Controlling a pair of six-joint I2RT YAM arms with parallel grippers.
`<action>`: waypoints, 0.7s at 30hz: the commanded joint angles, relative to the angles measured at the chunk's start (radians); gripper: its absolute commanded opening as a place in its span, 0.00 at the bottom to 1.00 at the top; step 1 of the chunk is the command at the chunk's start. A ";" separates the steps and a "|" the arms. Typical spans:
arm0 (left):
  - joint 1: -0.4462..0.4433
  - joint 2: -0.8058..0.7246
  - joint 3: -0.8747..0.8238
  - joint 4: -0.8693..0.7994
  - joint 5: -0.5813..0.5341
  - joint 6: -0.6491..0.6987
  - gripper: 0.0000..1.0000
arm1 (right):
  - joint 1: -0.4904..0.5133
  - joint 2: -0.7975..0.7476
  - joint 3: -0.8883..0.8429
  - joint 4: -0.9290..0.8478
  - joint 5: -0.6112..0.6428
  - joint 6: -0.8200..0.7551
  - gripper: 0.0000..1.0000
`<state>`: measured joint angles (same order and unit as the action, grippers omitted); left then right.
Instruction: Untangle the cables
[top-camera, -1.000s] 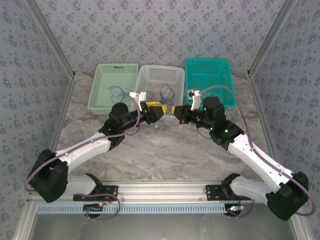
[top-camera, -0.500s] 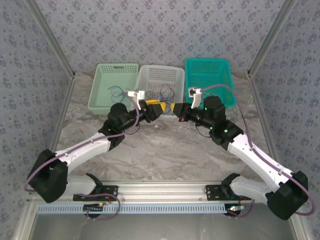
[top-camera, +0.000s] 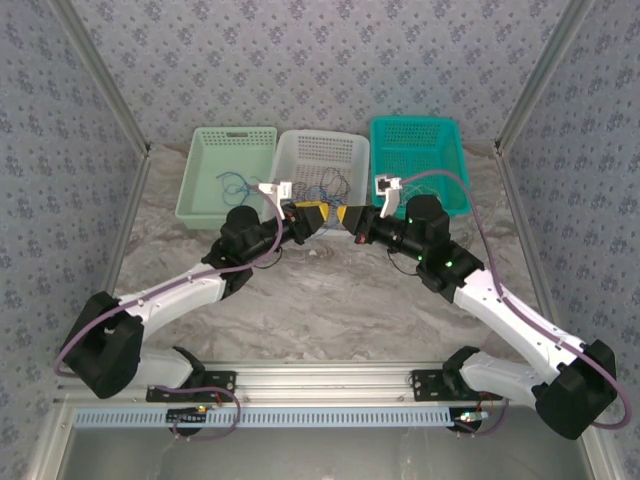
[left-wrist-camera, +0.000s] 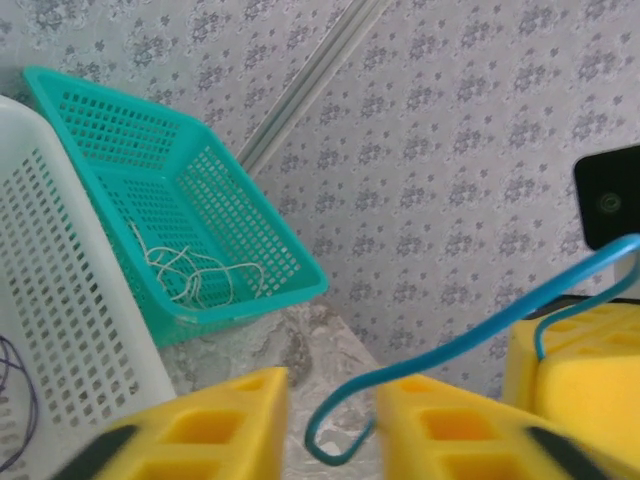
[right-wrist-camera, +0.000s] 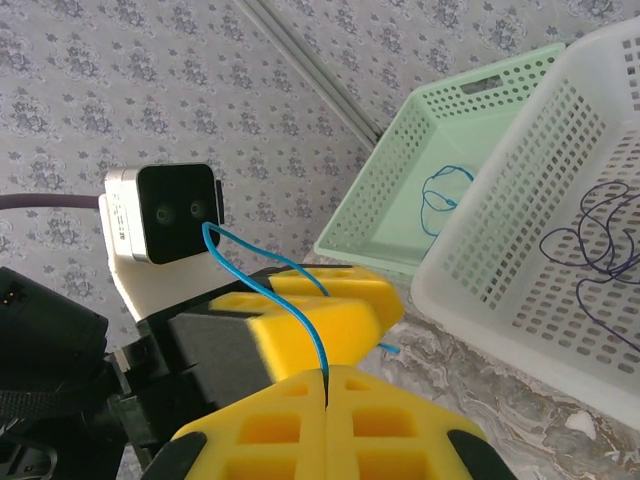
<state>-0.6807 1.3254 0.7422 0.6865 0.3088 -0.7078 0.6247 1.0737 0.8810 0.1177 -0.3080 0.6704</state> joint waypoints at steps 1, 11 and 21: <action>0.002 -0.004 0.056 -0.092 -0.022 0.061 0.16 | 0.007 0.003 -0.006 -0.003 -0.021 0.007 0.00; 0.009 0.002 0.358 -0.902 -0.183 0.615 0.04 | -0.045 0.041 0.105 -0.420 -0.067 -0.120 0.00; 0.009 0.060 0.509 -1.264 -0.336 1.034 0.05 | -0.067 0.161 0.192 -0.677 -0.150 -0.263 0.00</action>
<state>-0.6796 1.3701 1.2102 -0.4156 0.0437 0.1524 0.5640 1.2198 1.0260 -0.4244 -0.4164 0.4885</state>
